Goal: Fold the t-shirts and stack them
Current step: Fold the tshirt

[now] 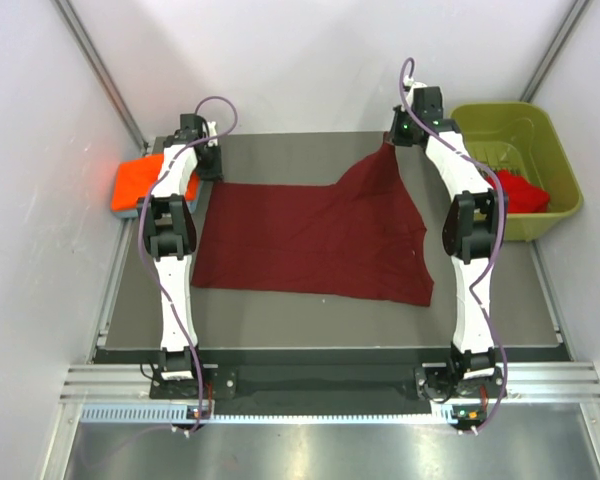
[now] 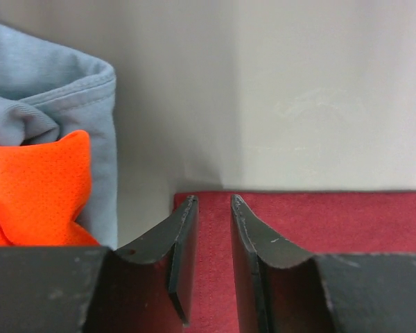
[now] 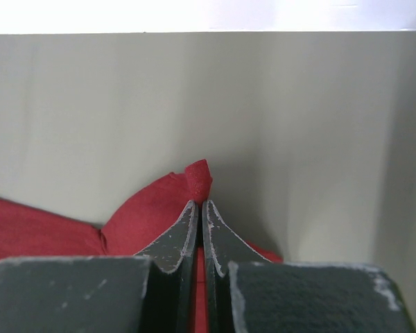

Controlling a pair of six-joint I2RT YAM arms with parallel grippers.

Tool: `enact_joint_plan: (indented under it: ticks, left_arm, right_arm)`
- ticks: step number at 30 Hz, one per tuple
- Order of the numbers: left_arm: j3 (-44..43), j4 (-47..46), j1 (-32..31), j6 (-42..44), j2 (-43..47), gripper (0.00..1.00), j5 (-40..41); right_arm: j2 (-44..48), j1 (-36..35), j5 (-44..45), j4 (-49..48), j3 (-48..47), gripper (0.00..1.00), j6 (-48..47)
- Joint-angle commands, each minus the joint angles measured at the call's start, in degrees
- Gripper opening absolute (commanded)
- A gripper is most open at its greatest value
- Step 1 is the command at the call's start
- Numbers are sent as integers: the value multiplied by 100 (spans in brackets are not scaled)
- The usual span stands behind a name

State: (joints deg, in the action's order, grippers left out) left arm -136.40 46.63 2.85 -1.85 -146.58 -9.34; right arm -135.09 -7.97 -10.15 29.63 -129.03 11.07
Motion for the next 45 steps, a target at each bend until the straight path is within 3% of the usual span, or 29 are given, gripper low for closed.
enact_joint_plan:
  ticks: [1,15,30,33,34,37,45]
  left_arm:
    - [-142,-137,31,-9,130,31,178]
    - [-27,-128,40,53,51,32,583]
    - [262,48,-144,0,-55,31,231]
    - [280,65,-153,26,-81,24,222]
    - [280,74,-153,44,-107,14,205]
    - [289,83,-153,70,-81,0,240]
    - [263,21,4,70,392,0,679]
  right_arm:
    - [-26,-74,48,-89,-175,0,-53]
    - [-106,-91,5,-97,-219,0,-17]
    - [-132,-100,48,-115,-236,0,-35]
    - [-149,-100,48,-106,-263,0,-26]
    - [-150,-109,40,-106,-254,0,-26]
    - [-132,-100,66,-106,-254,0,-44]
    - [105,-47,84,-54,-245,0,-87]
